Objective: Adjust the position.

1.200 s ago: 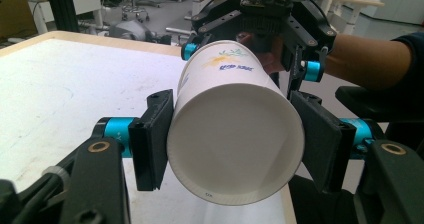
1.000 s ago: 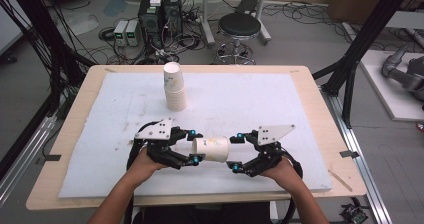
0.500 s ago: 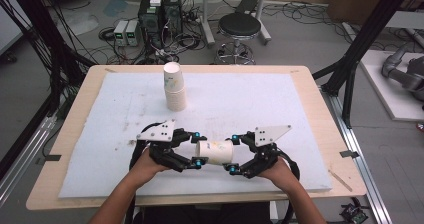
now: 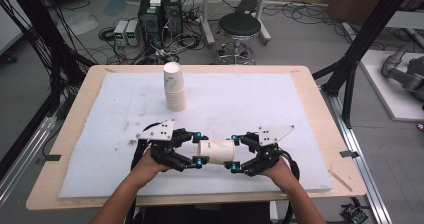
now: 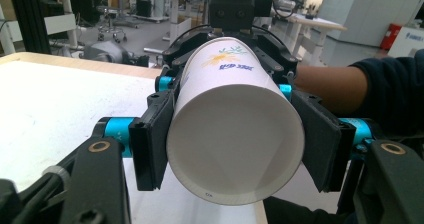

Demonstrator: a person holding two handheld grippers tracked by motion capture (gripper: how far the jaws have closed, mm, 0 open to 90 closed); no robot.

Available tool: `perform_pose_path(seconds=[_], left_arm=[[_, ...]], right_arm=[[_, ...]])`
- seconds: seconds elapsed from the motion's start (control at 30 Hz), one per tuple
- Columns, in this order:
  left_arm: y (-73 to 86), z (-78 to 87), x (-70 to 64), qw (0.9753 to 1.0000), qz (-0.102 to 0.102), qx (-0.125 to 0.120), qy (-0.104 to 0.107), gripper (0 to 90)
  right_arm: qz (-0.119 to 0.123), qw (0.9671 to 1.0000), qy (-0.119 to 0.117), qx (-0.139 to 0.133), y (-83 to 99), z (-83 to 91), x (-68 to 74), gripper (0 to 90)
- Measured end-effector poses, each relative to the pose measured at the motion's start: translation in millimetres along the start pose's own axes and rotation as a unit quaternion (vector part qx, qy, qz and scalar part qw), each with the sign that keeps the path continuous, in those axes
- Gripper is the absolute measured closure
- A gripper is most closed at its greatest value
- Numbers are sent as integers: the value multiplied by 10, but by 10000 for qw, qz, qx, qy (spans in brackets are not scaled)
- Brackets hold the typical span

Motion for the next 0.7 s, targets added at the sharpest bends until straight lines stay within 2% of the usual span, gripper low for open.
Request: perform_pose_path(seconds=[0.23, 0.37, 0.57, 0.63, 0.7], left_arm=[[21, 5, 6, 9999, 81, -91, 29, 369], [30, 6, 8, 9999, 85, -86, 29, 370], [60, 1, 16, 9998, 162, -66, 30, 363], [64, -3, 18, 9996, 194, 89, -166, 296], [54, 7, 18, 9986, 111, 287, -426, 206]], right_arm=[[-81, 9999, -48, -118, -6, 7, 2, 299], [-71, 9999, -33, -128, -9, 16, 9, 341], [-46, 10000, 13, -85, -11, 19, 9, 352], [-25, 9999, 98, -2, -17, 25, 14, 352], [-68, 9997, 202, 136, -25, 26, 16, 352]])
Point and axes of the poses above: each handheld gripper's, and its own axes: z roughly backward along the jaws, y roughly out of its underside, x roughly to its left, the point moved 1 cm from there along -z, roughly forward along the jaws, and after that the axes turned 13 degrees about -y, right-handed, at the moved point
